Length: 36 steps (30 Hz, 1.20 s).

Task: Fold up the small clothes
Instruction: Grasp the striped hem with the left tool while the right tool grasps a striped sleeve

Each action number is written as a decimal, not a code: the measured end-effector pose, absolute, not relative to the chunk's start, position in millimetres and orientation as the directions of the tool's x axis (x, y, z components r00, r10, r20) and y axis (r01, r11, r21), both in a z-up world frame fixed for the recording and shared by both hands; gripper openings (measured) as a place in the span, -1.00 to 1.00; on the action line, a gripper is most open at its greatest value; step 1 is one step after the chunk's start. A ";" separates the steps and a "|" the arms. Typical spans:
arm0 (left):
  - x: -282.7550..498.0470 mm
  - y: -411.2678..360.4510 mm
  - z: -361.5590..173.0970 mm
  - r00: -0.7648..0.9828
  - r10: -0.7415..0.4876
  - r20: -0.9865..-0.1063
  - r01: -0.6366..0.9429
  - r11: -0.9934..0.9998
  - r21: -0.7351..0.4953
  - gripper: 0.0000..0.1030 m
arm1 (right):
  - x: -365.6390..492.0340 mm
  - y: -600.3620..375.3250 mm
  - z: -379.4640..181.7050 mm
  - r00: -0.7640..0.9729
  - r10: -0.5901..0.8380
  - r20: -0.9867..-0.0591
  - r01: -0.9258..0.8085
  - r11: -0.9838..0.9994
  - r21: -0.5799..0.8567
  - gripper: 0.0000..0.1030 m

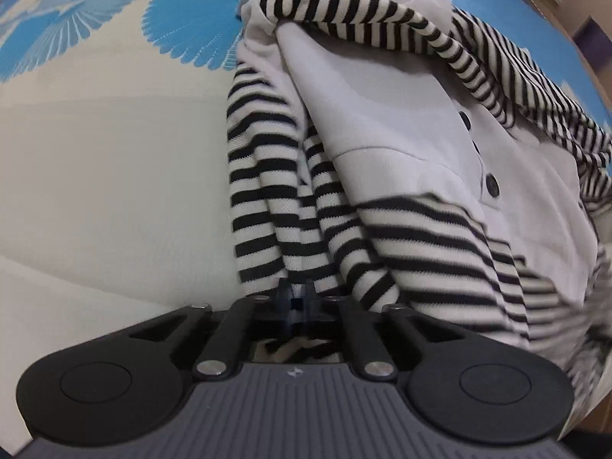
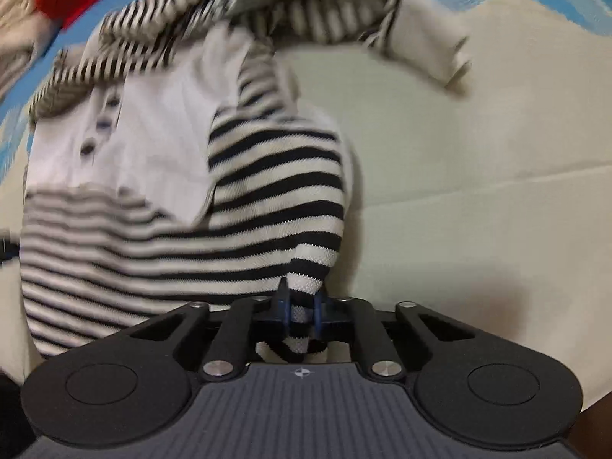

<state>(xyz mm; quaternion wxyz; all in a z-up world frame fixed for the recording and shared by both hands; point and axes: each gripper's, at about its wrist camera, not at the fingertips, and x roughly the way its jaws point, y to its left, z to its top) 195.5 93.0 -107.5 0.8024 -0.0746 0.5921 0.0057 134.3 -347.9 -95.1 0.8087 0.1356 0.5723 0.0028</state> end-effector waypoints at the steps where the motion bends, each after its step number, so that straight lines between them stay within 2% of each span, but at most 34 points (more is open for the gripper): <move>1: 190.0 95.7 -99.5 0.311 -0.072 -0.948 -0.089 0.991 -0.104 -0.91 | 132.9 -359.2 -81.5 0.407 0.144 -0.902 0.184 0.954 0.236 -0.84; 3: 175.8 100.0 -77.9 0.348 -0.068 -0.935 -0.049 0.995 -0.091 -0.92 | 128.4 -379.7 -54.9 0.521 0.101 -0.848 0.227 0.941 0.252 -0.84; 5: 155.7 106.6 -57.0 0.367 -0.084 -0.926 -0.015 0.995 -0.096 -0.92 | 123.4 -392.9 -44.2 0.557 0.072 -0.827 0.277 0.923 0.267 -0.84; 8: 120.0 125.6 -33.4 0.371 -0.058 -0.927 0.031 0.998 -0.050 -0.92 | 113.2 -396.2 -50.6 0.494 0.143 -0.858 0.271 0.912 0.308 -0.85; 10: 105.3 141.6 -27.6 0.350 -0.086 -0.933 0.029 0.996 -0.082 -0.92 | 102.6 -393.6 -54.7 0.444 0.166 -0.880 0.264 0.915 0.306 -0.85; 13: 100.1 153.5 -34.7 0.287 -0.119 -0.950 0.080 0.992 -0.100 -0.90 | 91.7 -389.4 -60.1 0.385 0.105 -0.917 0.283 0.932 0.226 -0.84; 16: 103.3 147.6 -46.9 0.253 -0.010 -0.967 0.123 0.992 0.022 -0.86 | 89.0 -375.6 -74.4 0.296 0.015 -0.955 0.262 0.960 0.096 -0.83; 18: 112.3 148.2 -45.2 0.259 -0.039 -0.965 0.112 0.994 -0.010 -0.46 | 94.0 -366.5 -77.9 0.289 0.008 -0.957 0.257 0.963 0.086 -0.72; 19: 116.8 148.3 -42.8 0.266 -0.083 -0.960 0.092 0.994 -0.060 -0.14 | 94.8 -364.4 -78.6 0.297 0.030 -0.954 0.264 0.958 0.112 -0.60; 20: 121.6 145.6 -42.5 0.275 -0.124 -0.953 0.094 0.990 -0.102 0.11 | 95.8 -361.4 -81.1 0.297 0.054 -0.953 0.263 0.955 0.136 -0.28; 21: 126.4 141.5 -43.9 0.273 -0.154 -0.950 0.088 0.987 -0.134 0.24 | 99.0 -360.4 -83.9 0.290 0.066 -0.955 0.260 0.955 0.145 -0.10; 22: 127.2 130.0 -49.4 0.263 -0.159 -0.952 0.086 0.986 -0.141 0.47 | 100.1 -356.8 -87.8 0.275 0.069 -0.959 0.257 0.956 0.143 0.07; 23: 131.5 123.4 -54.9 0.243 -0.146 -0.959 0.084 0.988 -0.129 0.57 | 102.2 -357.4 -92.3 0.259 0.076 -0.963 0.248 0.958 0.143 0.06; 24: 131.0 116.7 -60.5 0.228 -0.132 -0.965 0.086 0.990 -0.115 0.57 | 103.0 -353.0 -97.4 0.243 0.082 -0.966 0.235 0.962 0.141 0.04; 25: 132.6 109.2 -69.3 0.209 -0.114 -0.971 0.096 0.991 -0.095 0.57 | 102.8 -349.0 -99.9 0.232 0.089 -0.969 0.217 0.966 0.140 -0.13; 26: 134.1 102.1 -76.0 0.189 -0.089 -0.978 0.116 0.991 -0.068 0.57 | 105.5 -346.3 -103.1 0.225 0.090 -0.970 0.200 0.970 0.137 -0.54; 28: 128.4 96.0 -86.4 0.177 -0.029 -0.984 0.188 0.982 0.005 0.55 | 103.3 -343.8 -100.8 0.234 0.080 -0.969 0.176 0.977 0.123 -0.73; 29: 125.2 87.5 -91.3 0.178 0.011 -0.984 0.245 0.968 0.055 0.38 | 102.9 -344.9 -99.3 0.237 0.087 -0.968 0.173 0.976 0.130 -0.78; 30: 117.9 85.6 -93.3 0.182 0.036 -0.983 0.287 0.954 0.088 0.00 | 100.2 -347.5 -96.1 0.238 0.099 -0.966 0.175 0.974 0.143 -0.79; 31: 114.4 81.9 -96.6 0.181 0.049 -0.982 0.324 0.940 0.106 -0.29 | 98.2 -350.3 -94.5 0.231 0.103 -0.968 0.175 0.974 0.145 -0.80; 32: 111.5 79.9 -100.1 0.168 0.047 -0.985 0.355 0.929 0.105 -0.68 | 94.7 -354.2 -93.3 0.223 0.112 -0.968 0.174 0.973 0.153 -0.81; 36: 96.7 73.3 -97.2 0.148 0.026 -0.989 0.444 0.891 0.090 -0.83 | 77.5 -367.0 -88.3 0.204 0.133 -0.970 0.133 0.978 0.162 -0.82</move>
